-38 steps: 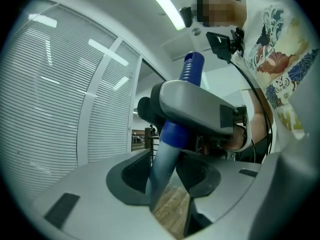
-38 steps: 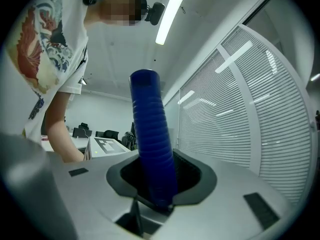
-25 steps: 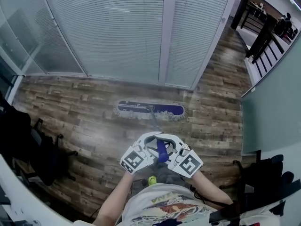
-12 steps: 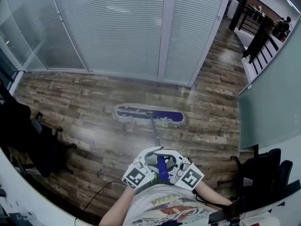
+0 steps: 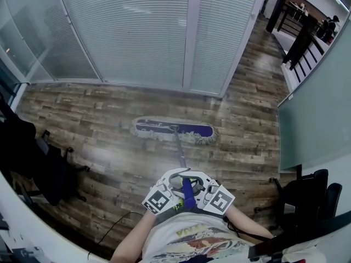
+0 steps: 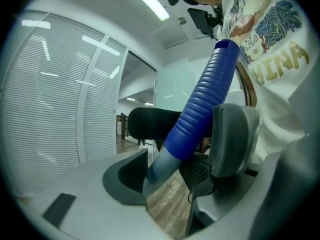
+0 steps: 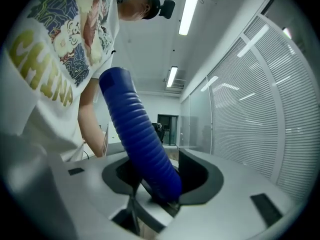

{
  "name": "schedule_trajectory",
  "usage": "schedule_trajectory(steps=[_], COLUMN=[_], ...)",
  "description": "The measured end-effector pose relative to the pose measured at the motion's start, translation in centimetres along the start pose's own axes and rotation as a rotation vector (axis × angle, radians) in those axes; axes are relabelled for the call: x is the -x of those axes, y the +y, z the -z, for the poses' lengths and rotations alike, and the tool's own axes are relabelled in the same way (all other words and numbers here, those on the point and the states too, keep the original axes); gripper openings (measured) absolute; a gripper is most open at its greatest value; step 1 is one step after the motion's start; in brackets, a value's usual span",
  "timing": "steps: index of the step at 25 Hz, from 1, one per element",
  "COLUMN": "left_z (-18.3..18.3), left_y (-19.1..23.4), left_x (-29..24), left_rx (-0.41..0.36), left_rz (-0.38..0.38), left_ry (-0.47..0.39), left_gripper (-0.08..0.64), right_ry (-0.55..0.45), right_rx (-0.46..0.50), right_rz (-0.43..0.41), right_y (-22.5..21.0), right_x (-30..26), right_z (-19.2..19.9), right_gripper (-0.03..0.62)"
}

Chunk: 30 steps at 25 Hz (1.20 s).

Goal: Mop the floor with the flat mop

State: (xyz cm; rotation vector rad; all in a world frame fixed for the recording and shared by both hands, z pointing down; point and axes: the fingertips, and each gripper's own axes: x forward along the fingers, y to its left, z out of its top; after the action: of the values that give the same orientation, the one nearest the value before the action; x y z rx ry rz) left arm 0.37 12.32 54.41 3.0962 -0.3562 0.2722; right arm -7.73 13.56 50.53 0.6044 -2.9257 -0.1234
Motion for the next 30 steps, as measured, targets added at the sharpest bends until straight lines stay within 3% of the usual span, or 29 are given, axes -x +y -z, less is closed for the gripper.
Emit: schedule_trajectory(steps=[2,5,9,12,15,21,25,30], left_z=[-0.4,-1.0,-1.4,-1.4,-1.5,-2.2,-2.2,-2.2], left_y=[0.9,2.7,5.4,8.0,11.8,20.7,26.1,32.5], left_x=[-0.6,-1.6,-3.1,-4.7,-6.3,-10.3,-13.8,-17.1], left_rx=[0.000,0.002,0.005,0.007,0.010,0.007,0.006,0.016], left_rz=[0.004,0.004,0.005,0.001,-0.010,-0.017,-0.017,-0.034], left_ry=[-0.008,-0.027,-0.033,-0.026,-0.018,-0.002,0.012,0.013], left_gripper=[0.169,0.169,0.167,0.167,0.169,0.169,0.172,0.175], right_ry=[-0.009,-0.121,-0.200,-0.040,-0.023,-0.270,-0.064,-0.106], right_rx=[0.007,-0.009,-0.024,0.006,0.008,-0.057,-0.004,0.016], right_rz=[0.006,0.036,0.048,0.011,0.000,0.056,0.002,-0.001], right_y=[-1.2,-3.7,-7.0,-9.4,-13.1,-23.5,-29.1,-36.0], right_x=[0.1,-0.1,-0.5,-0.7,-1.6,-3.8,-4.1,-5.3], right_z=[-0.2,-1.9,-2.8,0.2,1.0,-1.8,2.5,3.1], right_gripper=[0.195,0.195,0.195,0.195,0.195,0.195,0.195,0.195])
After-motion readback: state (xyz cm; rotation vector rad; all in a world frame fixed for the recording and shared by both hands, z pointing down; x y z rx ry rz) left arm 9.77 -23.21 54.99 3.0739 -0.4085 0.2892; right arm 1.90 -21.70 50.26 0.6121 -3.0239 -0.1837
